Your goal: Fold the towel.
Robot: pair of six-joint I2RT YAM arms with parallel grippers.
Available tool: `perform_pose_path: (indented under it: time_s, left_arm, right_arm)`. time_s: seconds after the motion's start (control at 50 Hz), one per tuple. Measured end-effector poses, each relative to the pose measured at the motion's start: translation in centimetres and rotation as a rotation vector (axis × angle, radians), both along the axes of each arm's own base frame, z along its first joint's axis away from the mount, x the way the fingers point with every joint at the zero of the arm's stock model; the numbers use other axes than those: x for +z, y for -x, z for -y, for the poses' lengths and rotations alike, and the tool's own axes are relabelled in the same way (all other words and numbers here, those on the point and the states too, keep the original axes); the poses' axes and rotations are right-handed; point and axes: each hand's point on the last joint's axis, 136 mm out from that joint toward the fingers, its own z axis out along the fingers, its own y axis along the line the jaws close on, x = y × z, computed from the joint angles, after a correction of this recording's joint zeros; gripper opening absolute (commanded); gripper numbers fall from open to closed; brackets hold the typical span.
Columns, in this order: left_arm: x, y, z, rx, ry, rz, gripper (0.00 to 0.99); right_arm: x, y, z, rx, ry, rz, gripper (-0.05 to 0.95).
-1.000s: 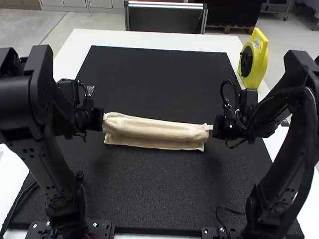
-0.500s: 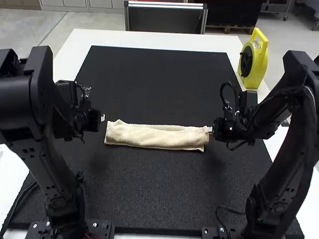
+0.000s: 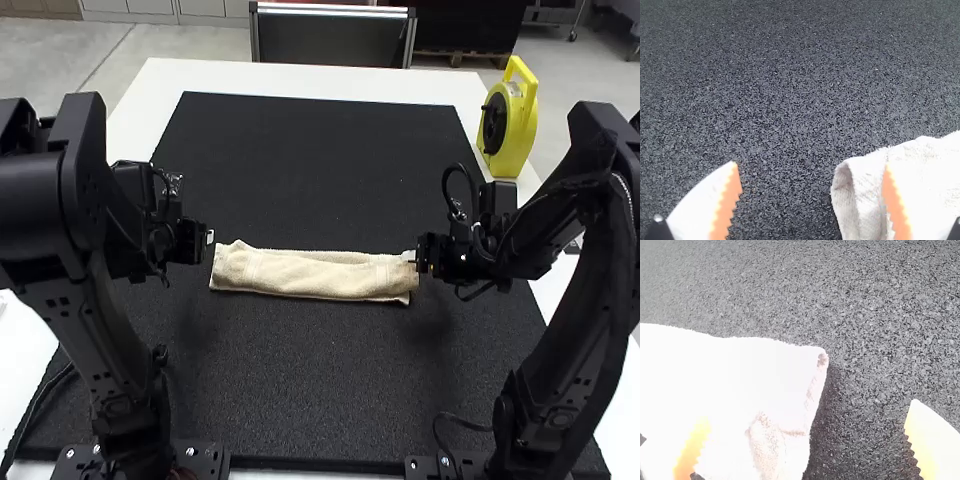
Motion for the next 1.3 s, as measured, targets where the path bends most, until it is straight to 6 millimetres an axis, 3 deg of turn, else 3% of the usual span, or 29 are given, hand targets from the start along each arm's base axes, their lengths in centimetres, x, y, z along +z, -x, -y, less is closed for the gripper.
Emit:
perform_pose_path:
  time_s: [0.4,0.72,1.3]
  left_arm:
    - [0.1,-0.1,0.0,0.000,-0.002,0.007,0.885]
    - [0.1,-0.1,0.0,0.000,-0.002,0.007,0.900]
    - [-0.1,0.0,0.0,0.000,0.002,-0.004,0.900]
  right_arm:
    - [0.0,0.2,-0.7,0.010,-0.010,-0.009,0.90]
    - [-1.2,1.1,-2.4,0.062,-0.010,-0.047,0.90]
    - [-2.4,0.9,-2.9,0.065,0.009,-0.061,0.84]
